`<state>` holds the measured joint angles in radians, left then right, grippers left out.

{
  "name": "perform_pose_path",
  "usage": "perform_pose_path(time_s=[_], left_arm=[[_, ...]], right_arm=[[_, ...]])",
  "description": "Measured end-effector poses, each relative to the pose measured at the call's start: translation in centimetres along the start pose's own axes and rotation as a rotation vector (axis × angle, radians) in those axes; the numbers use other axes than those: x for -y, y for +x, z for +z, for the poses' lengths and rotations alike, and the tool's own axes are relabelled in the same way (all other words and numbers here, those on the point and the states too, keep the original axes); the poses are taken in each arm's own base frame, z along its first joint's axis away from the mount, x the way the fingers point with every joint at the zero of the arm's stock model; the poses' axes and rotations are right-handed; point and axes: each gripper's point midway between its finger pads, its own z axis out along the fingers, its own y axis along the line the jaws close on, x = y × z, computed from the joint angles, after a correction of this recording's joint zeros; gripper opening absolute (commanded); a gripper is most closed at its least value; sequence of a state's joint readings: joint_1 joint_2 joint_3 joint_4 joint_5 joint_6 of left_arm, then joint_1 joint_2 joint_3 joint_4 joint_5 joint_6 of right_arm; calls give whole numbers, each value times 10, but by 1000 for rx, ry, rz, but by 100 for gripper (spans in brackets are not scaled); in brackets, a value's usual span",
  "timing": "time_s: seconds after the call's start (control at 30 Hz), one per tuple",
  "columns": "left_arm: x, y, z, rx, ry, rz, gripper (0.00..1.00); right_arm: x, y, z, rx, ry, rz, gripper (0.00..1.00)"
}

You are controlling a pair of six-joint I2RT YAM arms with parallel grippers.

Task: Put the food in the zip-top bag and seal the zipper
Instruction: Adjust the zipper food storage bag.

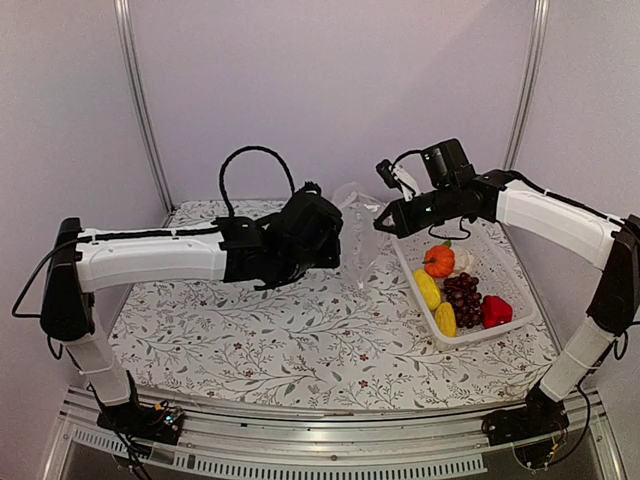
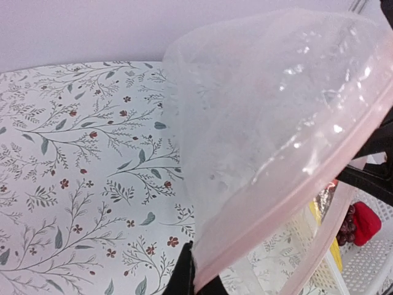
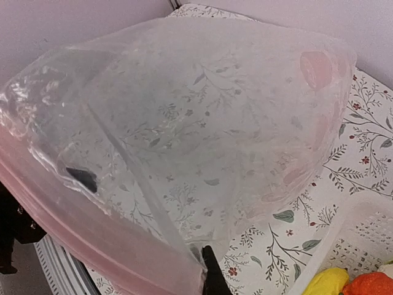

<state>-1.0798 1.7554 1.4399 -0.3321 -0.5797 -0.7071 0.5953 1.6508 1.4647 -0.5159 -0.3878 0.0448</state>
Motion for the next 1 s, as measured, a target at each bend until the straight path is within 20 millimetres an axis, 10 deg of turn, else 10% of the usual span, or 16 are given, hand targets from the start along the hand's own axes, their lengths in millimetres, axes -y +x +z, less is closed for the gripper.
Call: perform_pose_path(time_s=[0.57, 0.7, 1.0], left_arm=[[-14, -35, 6, 274, -204, -34, 0], [-7, -51, 5, 304, -183, -25, 0], [-7, -80, 8, 311, -162, -7, 0]], right_arm=[[61, -7, -8, 51, 519, -35, 0], [45, -14, -4, 55, 418, -60, 3], [-10, -18, -17, 22, 69, -161, 49]])
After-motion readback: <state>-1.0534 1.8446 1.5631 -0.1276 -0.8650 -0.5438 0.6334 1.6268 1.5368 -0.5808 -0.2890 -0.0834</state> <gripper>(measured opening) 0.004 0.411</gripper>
